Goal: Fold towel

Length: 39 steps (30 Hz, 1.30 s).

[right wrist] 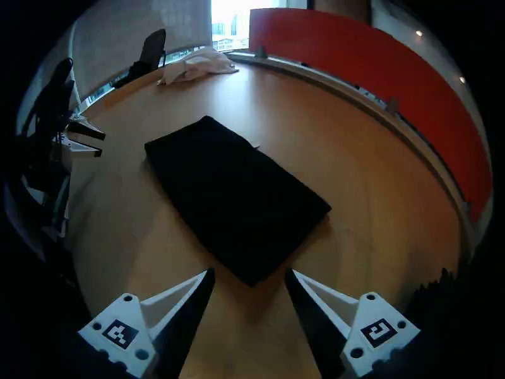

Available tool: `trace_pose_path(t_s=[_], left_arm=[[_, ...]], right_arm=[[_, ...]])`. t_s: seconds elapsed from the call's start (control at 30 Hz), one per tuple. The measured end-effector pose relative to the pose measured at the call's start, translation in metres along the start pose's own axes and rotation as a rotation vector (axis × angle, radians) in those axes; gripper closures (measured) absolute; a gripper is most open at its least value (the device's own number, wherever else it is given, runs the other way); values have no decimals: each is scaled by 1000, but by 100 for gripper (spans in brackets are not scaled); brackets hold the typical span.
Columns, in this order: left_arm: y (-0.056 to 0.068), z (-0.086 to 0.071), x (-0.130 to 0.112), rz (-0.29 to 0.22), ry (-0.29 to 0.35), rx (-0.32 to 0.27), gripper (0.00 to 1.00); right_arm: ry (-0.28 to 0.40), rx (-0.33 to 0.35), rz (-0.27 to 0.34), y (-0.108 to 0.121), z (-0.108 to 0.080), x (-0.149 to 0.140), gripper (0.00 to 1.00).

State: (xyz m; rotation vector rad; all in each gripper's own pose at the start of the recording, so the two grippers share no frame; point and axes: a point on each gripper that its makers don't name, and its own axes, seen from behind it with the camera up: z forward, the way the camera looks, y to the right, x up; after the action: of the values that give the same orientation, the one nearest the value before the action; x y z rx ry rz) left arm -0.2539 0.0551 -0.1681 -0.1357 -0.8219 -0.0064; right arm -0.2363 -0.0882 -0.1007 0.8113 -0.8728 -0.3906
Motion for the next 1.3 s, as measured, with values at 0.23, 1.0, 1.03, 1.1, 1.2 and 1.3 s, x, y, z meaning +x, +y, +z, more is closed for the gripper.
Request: trace_pose_path(t_s=[0.23,1.0,1.03,1.1,1.2,1.3], left_arm=[[-5,-13,-8,-30,25,17,6],[-9,-26,-18,-27,32,39,6],[-9,-26,-19,-28,32,40,6],[-9,-27,-19,-29,33,41,6],[-8,-28,-18,-40,37,40,6],[-8,-28,-16,-48,43,43,6]], right_arm=[[-25,6,-22,1,3,-7,37],[-49,48,-7,1,8,-11,91],[-48,48,-7,1,8,-11,94],[-46,45,-7,2,6,-10,97],[-39,47,-2,2,5,-7,97],[-32,37,-2,4,2,-4,98]])
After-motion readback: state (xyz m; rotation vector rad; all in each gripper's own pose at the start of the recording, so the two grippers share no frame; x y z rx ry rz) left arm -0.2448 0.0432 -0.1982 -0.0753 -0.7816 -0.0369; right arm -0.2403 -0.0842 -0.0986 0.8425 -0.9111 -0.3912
